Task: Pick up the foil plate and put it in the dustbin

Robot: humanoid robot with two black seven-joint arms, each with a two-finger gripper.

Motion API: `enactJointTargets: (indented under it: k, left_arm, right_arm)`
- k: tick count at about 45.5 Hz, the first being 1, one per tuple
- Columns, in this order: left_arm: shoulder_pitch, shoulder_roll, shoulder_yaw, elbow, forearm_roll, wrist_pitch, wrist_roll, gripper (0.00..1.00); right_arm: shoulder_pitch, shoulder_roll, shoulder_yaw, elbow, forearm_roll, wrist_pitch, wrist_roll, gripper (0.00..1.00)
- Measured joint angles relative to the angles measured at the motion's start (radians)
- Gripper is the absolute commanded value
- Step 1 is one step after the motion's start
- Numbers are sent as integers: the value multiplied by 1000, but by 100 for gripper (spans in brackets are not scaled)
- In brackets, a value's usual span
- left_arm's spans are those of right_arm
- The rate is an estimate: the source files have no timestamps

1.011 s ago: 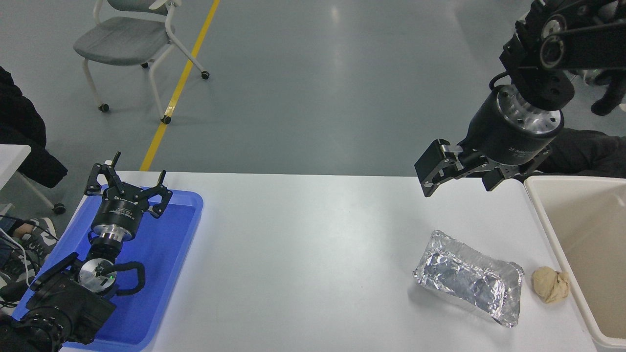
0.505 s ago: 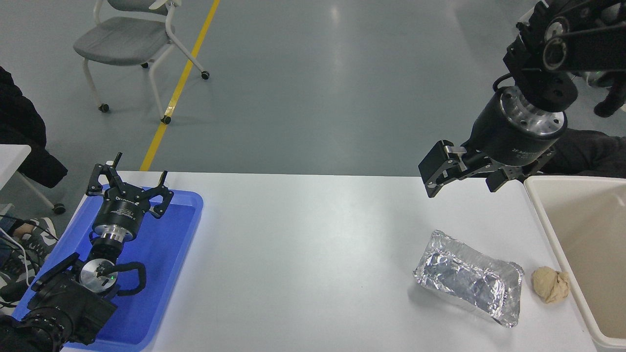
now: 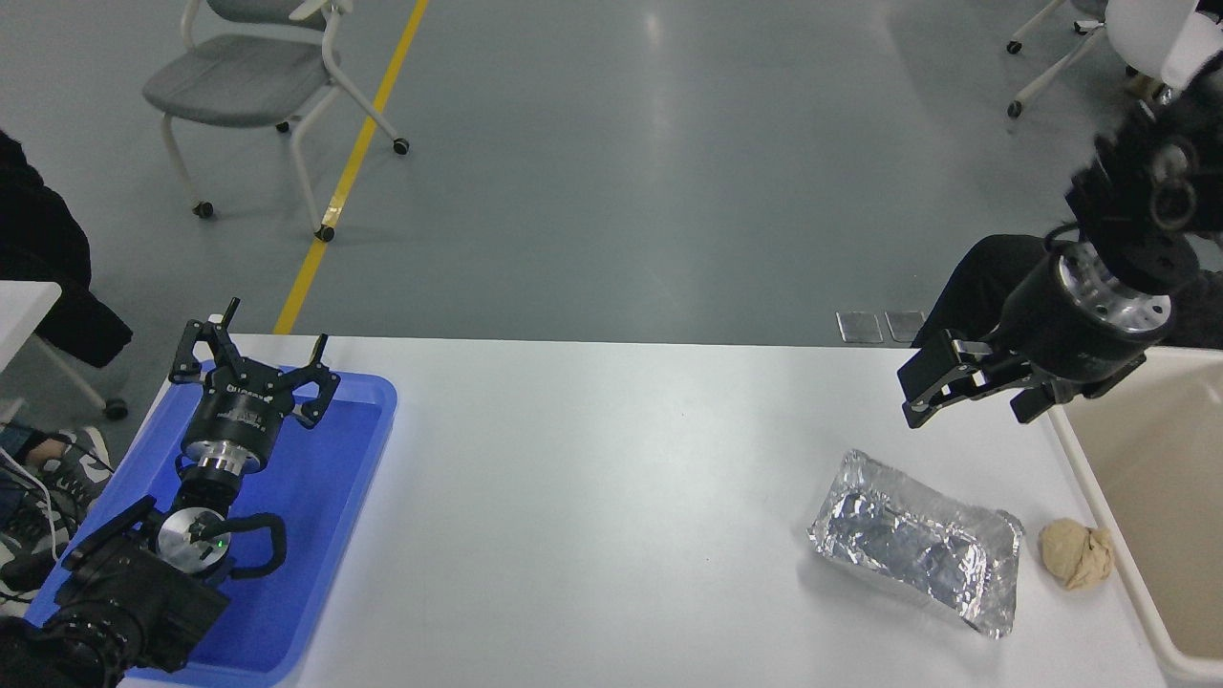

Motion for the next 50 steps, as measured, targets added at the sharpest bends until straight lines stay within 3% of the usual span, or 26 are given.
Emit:
enactJointTargets:
  k: [8, 20, 32, 50]
  left_arm:
    - [0, 0, 0, 0, 0, 0, 0, 100]
    - [0, -1, 0, 0, 0, 0, 0, 100]
    - [0, -1, 0, 0, 0, 0, 0, 100]
    - [-1, -2, 0, -1, 0, 0, 0, 100]
  right_arm:
    - [-190, -147, 95, -27, -148, -50, -18, 100]
    - [-422, -264, 217, -107, -271, -135, -36, 100]
    - [-587, -290, 290, -199, -300, -244, -49, 100]
    - [-808, -243, 452, -309, -267, -336, -64, 100]
